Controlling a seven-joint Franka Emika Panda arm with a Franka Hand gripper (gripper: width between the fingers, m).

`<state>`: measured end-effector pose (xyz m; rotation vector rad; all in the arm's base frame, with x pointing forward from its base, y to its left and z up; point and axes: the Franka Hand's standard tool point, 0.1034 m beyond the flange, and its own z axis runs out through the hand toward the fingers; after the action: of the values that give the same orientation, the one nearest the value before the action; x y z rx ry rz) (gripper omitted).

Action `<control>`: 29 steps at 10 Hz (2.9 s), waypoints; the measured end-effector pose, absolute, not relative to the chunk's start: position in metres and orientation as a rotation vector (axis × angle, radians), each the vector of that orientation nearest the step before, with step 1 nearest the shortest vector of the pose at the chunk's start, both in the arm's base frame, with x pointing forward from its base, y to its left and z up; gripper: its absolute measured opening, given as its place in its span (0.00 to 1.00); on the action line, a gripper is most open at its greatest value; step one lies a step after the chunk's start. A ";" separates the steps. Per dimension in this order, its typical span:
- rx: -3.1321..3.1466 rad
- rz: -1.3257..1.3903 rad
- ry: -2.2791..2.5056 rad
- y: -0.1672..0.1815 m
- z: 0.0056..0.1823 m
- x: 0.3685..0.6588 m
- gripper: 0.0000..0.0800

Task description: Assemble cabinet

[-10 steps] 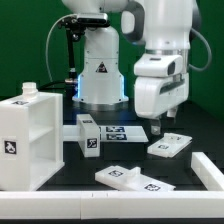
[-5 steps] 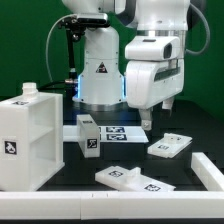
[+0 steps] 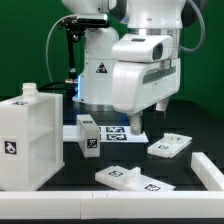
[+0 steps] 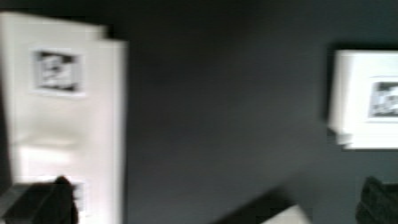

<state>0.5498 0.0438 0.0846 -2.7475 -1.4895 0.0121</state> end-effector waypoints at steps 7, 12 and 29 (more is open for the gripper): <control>-2.776 -0.031 -1.488 0.038 0.088 0.591 1.00; -2.830 -0.054 -1.301 0.026 0.081 0.604 1.00; -2.874 -0.077 -1.149 0.015 0.015 0.601 0.32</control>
Offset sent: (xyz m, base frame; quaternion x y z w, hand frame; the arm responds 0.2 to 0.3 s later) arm 0.0000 0.0000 0.0000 0.0000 0.0000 0.0000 1.0000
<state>0.6013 0.0153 0.0153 -2.8743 -1.1489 -0.0768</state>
